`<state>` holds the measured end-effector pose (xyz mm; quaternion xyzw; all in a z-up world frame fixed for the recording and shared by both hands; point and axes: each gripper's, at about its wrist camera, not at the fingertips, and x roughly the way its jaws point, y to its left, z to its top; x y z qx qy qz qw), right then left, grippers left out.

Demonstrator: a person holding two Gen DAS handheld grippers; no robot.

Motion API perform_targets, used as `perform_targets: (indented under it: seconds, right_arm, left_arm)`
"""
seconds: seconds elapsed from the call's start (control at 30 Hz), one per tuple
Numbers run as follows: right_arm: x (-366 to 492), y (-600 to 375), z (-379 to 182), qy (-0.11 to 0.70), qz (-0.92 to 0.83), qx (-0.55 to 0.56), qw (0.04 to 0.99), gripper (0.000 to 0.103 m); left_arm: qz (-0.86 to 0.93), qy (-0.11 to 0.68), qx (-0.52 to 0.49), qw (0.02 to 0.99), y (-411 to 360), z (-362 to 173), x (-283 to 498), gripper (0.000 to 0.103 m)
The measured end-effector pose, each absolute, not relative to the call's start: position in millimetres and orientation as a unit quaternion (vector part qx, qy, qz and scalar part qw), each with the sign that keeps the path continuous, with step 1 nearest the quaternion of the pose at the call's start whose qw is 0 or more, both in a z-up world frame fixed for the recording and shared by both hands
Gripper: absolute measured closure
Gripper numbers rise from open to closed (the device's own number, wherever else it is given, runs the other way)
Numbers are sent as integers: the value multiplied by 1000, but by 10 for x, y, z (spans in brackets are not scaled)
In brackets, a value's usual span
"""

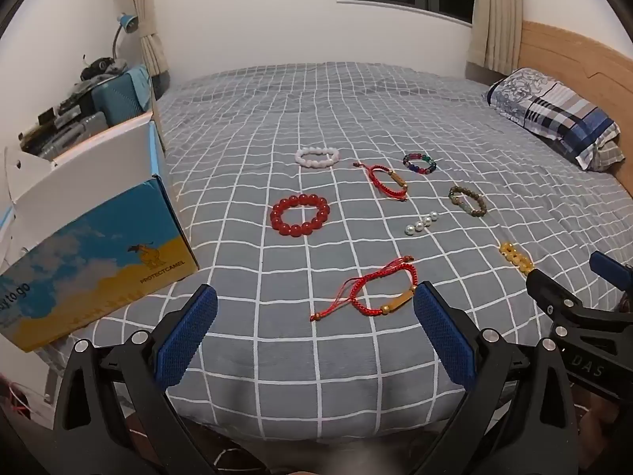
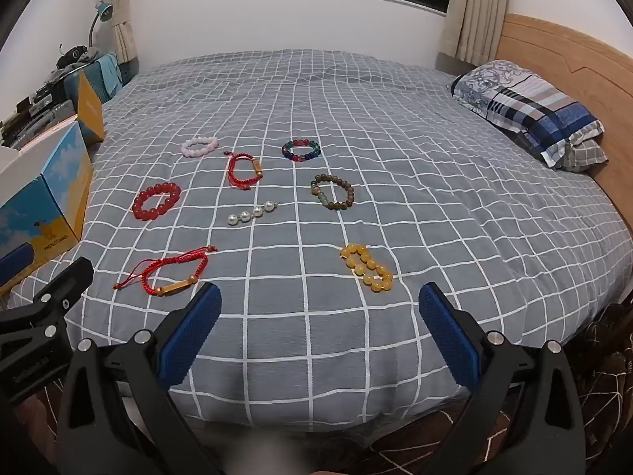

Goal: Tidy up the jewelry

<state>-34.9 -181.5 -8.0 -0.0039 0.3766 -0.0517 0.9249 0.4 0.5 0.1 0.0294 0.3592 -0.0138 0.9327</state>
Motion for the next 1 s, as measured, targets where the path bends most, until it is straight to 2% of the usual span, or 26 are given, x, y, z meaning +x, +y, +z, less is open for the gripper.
perform_targets:
  seconds: [1.0]
  right_arm:
    - [-349, -1788, -53, 375, -53, -6, 925, 7]
  left_arm:
    - [-21, 361, 22, 932, -9, -1, -14, 6]
